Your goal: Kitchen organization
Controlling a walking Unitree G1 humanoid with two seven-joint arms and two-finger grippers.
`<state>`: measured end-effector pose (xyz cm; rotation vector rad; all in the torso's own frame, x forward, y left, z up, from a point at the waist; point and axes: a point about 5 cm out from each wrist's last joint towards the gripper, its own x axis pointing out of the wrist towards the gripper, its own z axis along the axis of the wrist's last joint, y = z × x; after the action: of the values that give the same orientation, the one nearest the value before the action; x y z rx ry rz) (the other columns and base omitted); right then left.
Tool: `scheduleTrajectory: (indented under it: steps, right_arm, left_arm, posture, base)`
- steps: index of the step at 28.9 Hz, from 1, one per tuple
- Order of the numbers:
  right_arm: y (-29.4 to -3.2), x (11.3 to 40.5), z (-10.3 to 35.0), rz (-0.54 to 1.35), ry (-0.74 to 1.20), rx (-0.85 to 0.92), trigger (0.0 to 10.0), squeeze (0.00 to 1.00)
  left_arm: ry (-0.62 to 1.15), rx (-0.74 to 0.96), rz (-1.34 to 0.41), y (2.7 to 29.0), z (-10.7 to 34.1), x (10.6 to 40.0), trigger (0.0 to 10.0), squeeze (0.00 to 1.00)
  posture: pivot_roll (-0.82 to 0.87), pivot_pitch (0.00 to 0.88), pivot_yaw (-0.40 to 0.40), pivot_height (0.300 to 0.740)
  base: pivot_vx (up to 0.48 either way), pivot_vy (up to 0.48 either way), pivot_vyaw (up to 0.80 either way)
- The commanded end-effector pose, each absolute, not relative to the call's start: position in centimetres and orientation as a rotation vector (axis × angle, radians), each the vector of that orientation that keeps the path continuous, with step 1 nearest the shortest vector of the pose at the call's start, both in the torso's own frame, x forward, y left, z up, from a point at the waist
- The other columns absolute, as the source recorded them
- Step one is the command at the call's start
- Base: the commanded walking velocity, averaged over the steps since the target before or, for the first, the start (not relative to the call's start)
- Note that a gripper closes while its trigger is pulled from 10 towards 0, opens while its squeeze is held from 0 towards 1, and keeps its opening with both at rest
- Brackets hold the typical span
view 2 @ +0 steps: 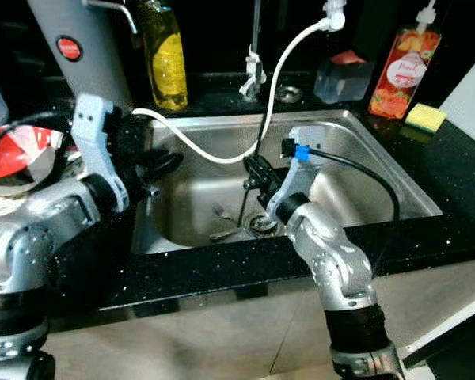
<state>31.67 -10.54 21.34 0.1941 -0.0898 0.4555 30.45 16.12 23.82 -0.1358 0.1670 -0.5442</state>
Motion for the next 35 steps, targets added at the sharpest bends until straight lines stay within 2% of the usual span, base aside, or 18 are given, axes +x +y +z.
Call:
scheduleTrajectory:
  steps: [1, 9, 10, 11, 15, 16, 17, 21, 27, 31, 35]
  right_arm:
    - [-10.4, 32.1, 20.6, 0.411, -0.079, 0.093, 10.0, 0.00]
    - [-10.9, 32.8, 17.9, 0.269, -0.004, -0.044, 10.0, 0.00]
    - [-11.4, 33.1, 17.8, 0.225, -0.003, -0.038, 10.0, 0.30]
    - [-11.8, 33.2, 17.7, 0.197, 0.005, -0.034, 10.0, 1.00]
    - [-12.4, 33.6, 18.6, 0.154, -0.051, -0.032, 10.0, 1.00]
    - [-12.6, 33.6, 19.0, 0.147, -0.073, -0.024, 10.0, 0.20]
    - [-12.8, 33.6, 19.3, 0.135, -0.092, -0.016, 10.0, 0.00]
    - [-13.2, 33.9, 19.7, 0.094, -0.120, -0.010, 10.0, 0.00]
    - [-11.6, 33.6, 19.9, 0.195, -0.159, -0.074, 10.0, 0.00]
    - [-11.2, 33.6, 19.7, 0.196, -0.148, -0.047, 10.0, 0.00]
    - [-10.6, 33.6, 19.8, 0.211, -0.161, -0.043, 10.0, 0.00]
  left_arm:
    - [0.232, -0.091, -0.505, 16.1, 23.1, 30.9, 10.0, 0.00]
    - [0.331, 0.012, -0.389, 15.3, 21.9, 31.9, 10.0, 0.00]
    - [0.321, -0.008, -0.406, 14.8, 21.8, 31.9, 10.0, 0.00]
    - [0.310, -0.005, -0.413, 14.6, 21.7, 31.9, 10.0, 0.00]
    - [0.308, -0.008, -0.374, 14.3, 21.4, 32.2, 10.0, 0.00]
    - [0.273, -0.009, -0.381, 14.2, 21.7, 32.4, 10.0, 0.00]
    - [0.238, -0.005, -0.367, 14.2, 22.1, 32.5, 10.0, 0.00]
    - [0.189, 0.068, -0.347, 14.2, 22.2, 32.9, 10.0, 0.00]
    - [0.276, 0.143, -0.285, 14.4, 21.2, 32.9, 10.0, 0.00]
    - [0.260, 0.077, -0.255, 14.4, 21.4, 33.0, 10.0, 0.00]
    - [0.232, 0.082, -0.217, 14.7, 21.5, 33.2, 10.0, 0.00]
  posture:
    - [0.07, 0.000, 0.002, 0.740]
    - [0.07, 0.000, 0.008, 0.740]
    - [0.06, 0.000, 0.009, 0.740]
    - [0.05, 0.000, 0.011, 0.740]
    - [0.05, 0.000, 0.012, 0.740]
    - [0.05, 0.000, 0.015, 0.740]
    - [0.05, 0.000, 0.014, 0.740]
    - [0.06, 0.000, 0.008, 0.740]
    - [0.07, 0.000, 0.008, 0.740]
    - [0.08, 0.000, -0.002, 0.740]
    - [0.09, 0.000, 0.009, 0.740]
  base:
    - [0.000, 0.000, 0.00]
    - [0.000, 0.000, 0.00]
    - [0.000, 0.000, 0.00]
    - [0.000, 0.000, 0.00]
    - [0.000, 0.000, 0.00]
    - [0.000, 0.000, 0.00]
    - [0.000, 0.000, 0.00]
    - [0.000, 0.000, 0.00]
    - [0.000, 0.000, 0.00]
    - [0.000, 0.000, 0.00]
    - [0.000, 0.000, 0.00]
